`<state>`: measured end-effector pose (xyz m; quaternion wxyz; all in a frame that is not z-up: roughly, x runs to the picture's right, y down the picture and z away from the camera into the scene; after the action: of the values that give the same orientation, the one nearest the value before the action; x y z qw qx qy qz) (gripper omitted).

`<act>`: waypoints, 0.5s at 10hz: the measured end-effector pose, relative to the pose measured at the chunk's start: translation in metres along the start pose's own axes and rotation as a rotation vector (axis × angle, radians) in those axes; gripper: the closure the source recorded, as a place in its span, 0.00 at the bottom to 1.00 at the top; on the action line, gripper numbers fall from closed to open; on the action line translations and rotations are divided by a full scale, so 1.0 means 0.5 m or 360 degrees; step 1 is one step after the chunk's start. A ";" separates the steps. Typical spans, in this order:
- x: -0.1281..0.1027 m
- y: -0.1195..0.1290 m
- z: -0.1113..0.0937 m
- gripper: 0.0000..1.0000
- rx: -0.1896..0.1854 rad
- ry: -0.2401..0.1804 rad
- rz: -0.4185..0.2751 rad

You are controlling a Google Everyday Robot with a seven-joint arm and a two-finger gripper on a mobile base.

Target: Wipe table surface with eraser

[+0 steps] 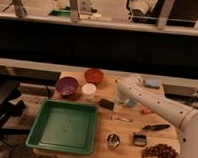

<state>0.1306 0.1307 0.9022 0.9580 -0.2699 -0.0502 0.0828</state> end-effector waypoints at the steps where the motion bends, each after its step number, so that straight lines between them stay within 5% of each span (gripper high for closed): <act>1: 0.003 0.000 0.001 1.00 -0.0004 0.0002 0.0005; 5: 0.038 -0.003 -0.001 1.00 -0.0007 0.0035 0.0047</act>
<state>0.1493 0.1327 0.9038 0.9566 -0.2735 -0.0359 0.0938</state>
